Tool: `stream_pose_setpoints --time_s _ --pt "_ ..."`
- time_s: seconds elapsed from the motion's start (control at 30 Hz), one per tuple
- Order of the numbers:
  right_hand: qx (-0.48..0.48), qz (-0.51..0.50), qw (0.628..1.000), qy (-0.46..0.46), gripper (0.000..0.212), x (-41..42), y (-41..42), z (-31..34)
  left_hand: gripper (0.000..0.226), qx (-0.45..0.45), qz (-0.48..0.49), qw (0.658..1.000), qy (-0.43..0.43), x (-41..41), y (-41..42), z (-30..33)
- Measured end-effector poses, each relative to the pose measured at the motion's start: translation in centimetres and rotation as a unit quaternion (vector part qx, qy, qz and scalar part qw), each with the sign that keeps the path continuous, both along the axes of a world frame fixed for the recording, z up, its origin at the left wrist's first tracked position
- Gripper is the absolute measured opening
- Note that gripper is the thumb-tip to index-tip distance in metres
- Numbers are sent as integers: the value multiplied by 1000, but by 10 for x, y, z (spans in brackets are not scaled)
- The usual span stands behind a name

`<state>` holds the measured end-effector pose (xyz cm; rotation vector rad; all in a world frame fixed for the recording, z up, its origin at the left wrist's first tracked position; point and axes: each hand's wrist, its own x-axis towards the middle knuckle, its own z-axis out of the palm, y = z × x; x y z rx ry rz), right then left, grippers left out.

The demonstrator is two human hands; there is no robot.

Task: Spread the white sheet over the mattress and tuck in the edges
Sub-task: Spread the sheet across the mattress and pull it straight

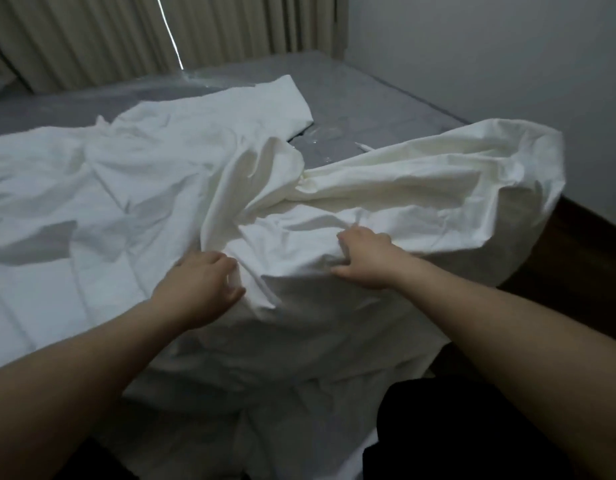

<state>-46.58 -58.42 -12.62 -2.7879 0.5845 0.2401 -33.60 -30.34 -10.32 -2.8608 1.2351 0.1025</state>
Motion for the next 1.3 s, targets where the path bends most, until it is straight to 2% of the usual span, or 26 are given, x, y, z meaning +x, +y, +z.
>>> stream_pose_setpoints --time_s 0.07,0.17,0.23,0.3,0.43,0.5,0.6,0.63,0.7,0.77,0.87,1.0,1.07,1.17,1.3 --pt "-18 -7 1000 14 73 -1 14 -12 41 3 -16 1000 -14 -7 20 -4" --pt "-25 -8 999 23 91 -10 16 -25 41 -16 -19 999 -29 -17 40 -13" --pt "-44 10 998 40 97 -12 12 -27 43 -45 -9 998 -30 -21 55 -17" --pt "-47 -15 998 39 100 -15 -2 -27 45 -72 -23 996 -46 -24 70 -22" --pt "-54 -47 996 45 100 4 -18 -30 56 -85 33 993 -73 -22 133 -23" --pt "-73 -75 992 76 89 17 -10 -22 58 -89 105 989 -60 -19 167 -20" --pt "-86 -94 990 62 41 46 33 21 60 -98 227 969 -24 -13 222 -17" --pt "-99 -81 991 39 33 58 54 33 63 -105 274 956 -7 -9 243 -18" --pt "-96 -34 994 -42 42 81 107 54 73 -133 348 928 7 -2 276 -20" --pt "-60 70 992 -87 55 105 189 65 79 -175 417 892 5 4 317 -21" --pt "-15 220 972 -85 54 124 312 73 71 -249 516 819 21 11 361 -22" --pt "-2 374 925 -67 51 142 445 66 62 -334 616 711 54 19 419 -34" --pt "-1 415 908 -64 53 153 498 58 62 -372 645 661 93 22 446 -47" --pt "-10 445 894 -50 54 178 564 42 80 -452 663 570 175 32 485 -62" --pt "-40 465 884 -29 52 215 627 16 73 -545 656 498 158 65 548 -94"
